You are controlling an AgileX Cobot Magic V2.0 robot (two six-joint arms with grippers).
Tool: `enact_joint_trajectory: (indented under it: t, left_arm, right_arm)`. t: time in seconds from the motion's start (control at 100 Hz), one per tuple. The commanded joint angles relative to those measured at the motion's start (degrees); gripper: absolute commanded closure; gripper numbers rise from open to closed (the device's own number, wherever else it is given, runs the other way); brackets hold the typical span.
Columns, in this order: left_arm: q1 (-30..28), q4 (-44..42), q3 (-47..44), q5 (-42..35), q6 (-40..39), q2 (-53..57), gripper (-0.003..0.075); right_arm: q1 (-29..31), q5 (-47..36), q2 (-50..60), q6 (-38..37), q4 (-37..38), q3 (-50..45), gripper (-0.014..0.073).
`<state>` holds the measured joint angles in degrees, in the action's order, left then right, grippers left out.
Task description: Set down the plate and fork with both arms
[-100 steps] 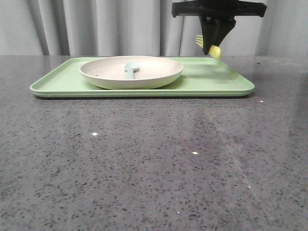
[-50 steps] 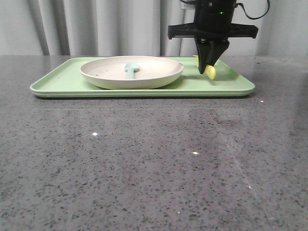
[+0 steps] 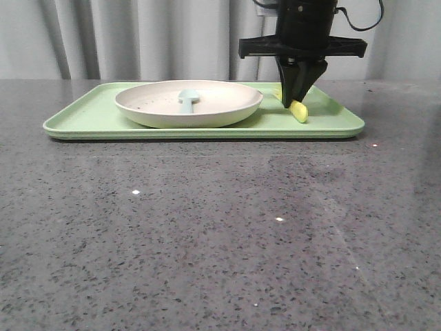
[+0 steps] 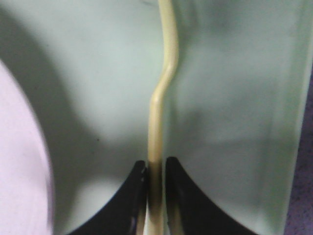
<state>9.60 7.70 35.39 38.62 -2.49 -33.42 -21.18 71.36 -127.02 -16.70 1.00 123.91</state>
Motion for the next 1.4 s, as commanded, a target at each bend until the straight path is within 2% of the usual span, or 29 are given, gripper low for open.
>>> enact_joint_trajectory:
  t: [0.0,0.59,0.85,1.3,1.39]
  left_arm:
    - [0.4,0.8,1.7,-3.8,-0.6,-0.1,0.0426]
    - [0.4,0.8,1.7,-2.3,-0.6,-0.1,0.0426]
    - [0.4,0.9,1.7,-2.3,-0.6,-0.1,0.0426]
    - [0.4,0.9,1.7,-3.9,-0.6,-0.1,0.0426]
    - [0.4,0.9,1.7,-4.5,-0.6,-0.1,0.0426]
  right_arm:
    - [0.3,5.7,3.8,0.6,0.2,1.4,0.0447]
    - [0.3,5.7,4.4,0.6,0.3,1.9,0.0438]
    - [0.3,5.7,6.6,0.5,3.7,1.9,0.0438]
    - [0.1,5.6,22.3,2.1,4.0,1.9,0.0445]
    - [0.1,5.7,25.7,3.0,4.1,1.9,0.0492]
